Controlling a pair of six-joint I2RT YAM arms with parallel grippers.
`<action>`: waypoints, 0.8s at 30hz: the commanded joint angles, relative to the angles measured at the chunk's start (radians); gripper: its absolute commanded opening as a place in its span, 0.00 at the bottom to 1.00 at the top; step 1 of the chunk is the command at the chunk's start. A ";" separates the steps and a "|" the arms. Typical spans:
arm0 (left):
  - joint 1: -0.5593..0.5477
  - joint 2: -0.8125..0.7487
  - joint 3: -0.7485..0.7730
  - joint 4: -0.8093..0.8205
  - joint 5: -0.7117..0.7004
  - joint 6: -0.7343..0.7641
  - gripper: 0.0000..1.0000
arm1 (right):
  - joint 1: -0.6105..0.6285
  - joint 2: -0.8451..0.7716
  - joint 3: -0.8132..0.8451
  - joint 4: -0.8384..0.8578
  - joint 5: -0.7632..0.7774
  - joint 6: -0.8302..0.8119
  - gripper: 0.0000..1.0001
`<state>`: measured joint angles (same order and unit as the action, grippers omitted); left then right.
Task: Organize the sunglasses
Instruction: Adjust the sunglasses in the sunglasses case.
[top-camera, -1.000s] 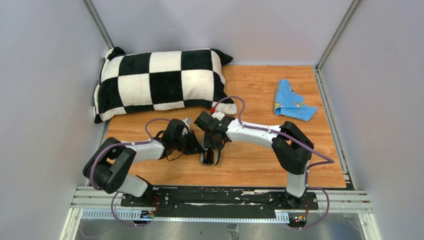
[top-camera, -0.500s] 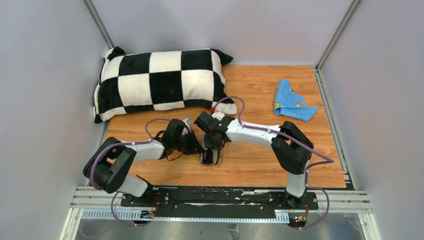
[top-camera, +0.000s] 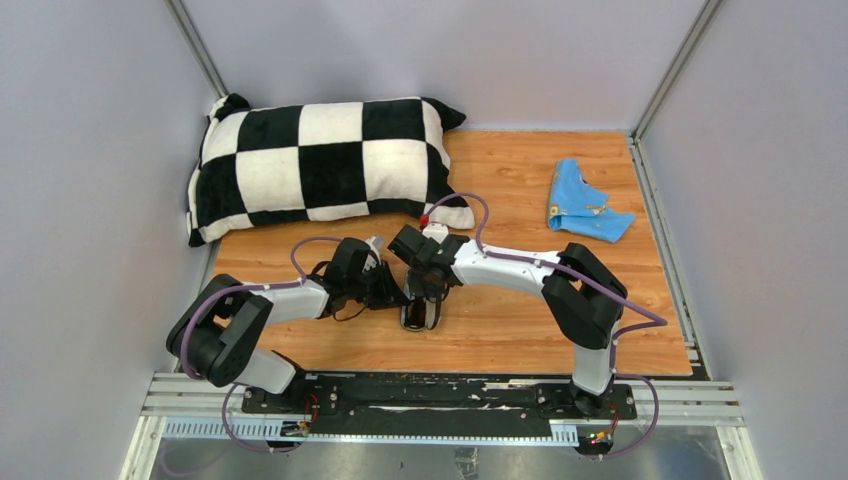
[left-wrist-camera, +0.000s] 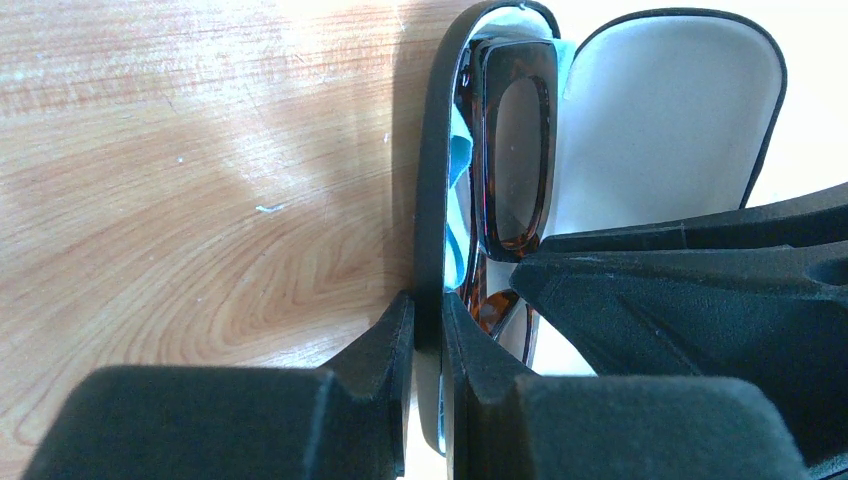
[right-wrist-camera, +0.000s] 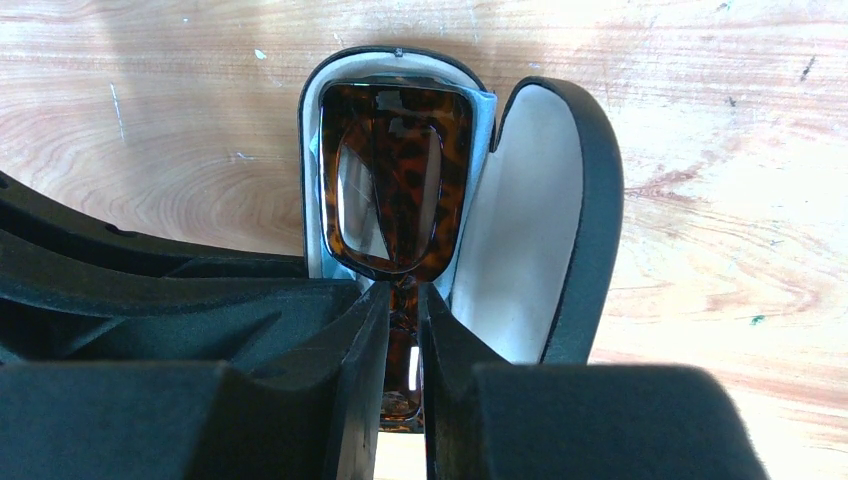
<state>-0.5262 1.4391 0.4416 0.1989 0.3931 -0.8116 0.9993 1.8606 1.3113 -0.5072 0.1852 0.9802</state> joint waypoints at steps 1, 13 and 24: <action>-0.009 0.008 -0.020 -0.002 0.004 0.022 0.07 | -0.005 0.013 -0.030 0.039 0.072 -0.011 0.22; -0.009 -0.006 -0.039 -0.003 0.007 0.015 0.07 | 0.000 -0.030 -0.076 0.111 0.080 -0.019 0.22; -0.009 -0.058 -0.055 -0.002 -0.016 0.000 0.13 | 0.012 -0.071 -0.080 0.144 0.060 -0.056 0.33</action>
<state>-0.5262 1.3991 0.4026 0.2256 0.3721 -0.8234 0.9997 1.8175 1.2469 -0.3794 0.1951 0.9504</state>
